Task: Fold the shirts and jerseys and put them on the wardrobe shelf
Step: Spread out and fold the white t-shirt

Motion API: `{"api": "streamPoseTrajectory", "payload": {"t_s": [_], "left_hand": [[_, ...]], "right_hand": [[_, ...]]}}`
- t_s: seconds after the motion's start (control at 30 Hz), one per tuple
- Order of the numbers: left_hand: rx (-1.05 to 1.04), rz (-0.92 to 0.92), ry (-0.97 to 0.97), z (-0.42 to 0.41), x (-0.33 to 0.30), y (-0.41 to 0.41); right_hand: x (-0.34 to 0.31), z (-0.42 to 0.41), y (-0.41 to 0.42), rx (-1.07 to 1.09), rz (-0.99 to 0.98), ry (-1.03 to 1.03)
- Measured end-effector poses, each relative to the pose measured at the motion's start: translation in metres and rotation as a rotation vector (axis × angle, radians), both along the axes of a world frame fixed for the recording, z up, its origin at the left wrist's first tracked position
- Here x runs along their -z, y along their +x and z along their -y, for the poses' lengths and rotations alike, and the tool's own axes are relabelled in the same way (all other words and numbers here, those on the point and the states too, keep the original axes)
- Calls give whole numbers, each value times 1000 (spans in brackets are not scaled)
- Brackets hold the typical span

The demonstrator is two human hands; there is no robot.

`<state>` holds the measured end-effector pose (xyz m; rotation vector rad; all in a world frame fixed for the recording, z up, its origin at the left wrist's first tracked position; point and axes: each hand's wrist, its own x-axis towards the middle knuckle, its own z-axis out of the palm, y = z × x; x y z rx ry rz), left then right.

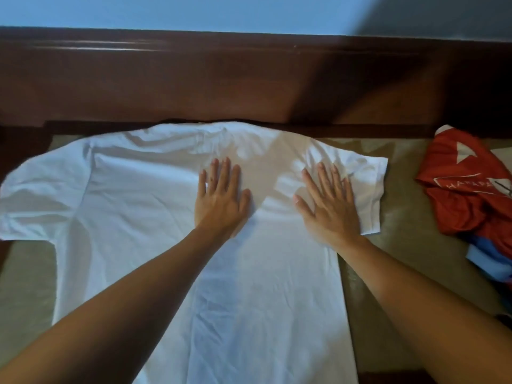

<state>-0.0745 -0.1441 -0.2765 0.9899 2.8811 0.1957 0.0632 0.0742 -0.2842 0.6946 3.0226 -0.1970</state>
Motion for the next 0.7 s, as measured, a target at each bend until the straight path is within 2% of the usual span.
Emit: {"api": "streamPoseTrajectory", "payload": {"t_s": [0.1,0.27,0.33,0.4,0.47,0.57,0.63,0.7], "left_hand": [[21,-33,27,22,10,0],[0,60,-26,18,6,0],[24,23,-1,10,-7,6],[82,-19,11,-8,-23,25],[172,71,14,-34,-35,55],[256,201,-3,-69,-42,100],[287,181,-6,-81,-42,123],[305,117,40,-87,-45,142]], "right_hand": [[-1,1,-1,2,-10,5],[-8,0,-1,4,71,-20],[-14,-2,-3,-1,106,-96],[-19,-7,0,32,39,-116],[-23,-15,8,107,-78,-45],[-33,-34,25,279,-133,-11],[-41,-50,36,402,-99,54],[-50,-62,43,530,-2,23]]}}
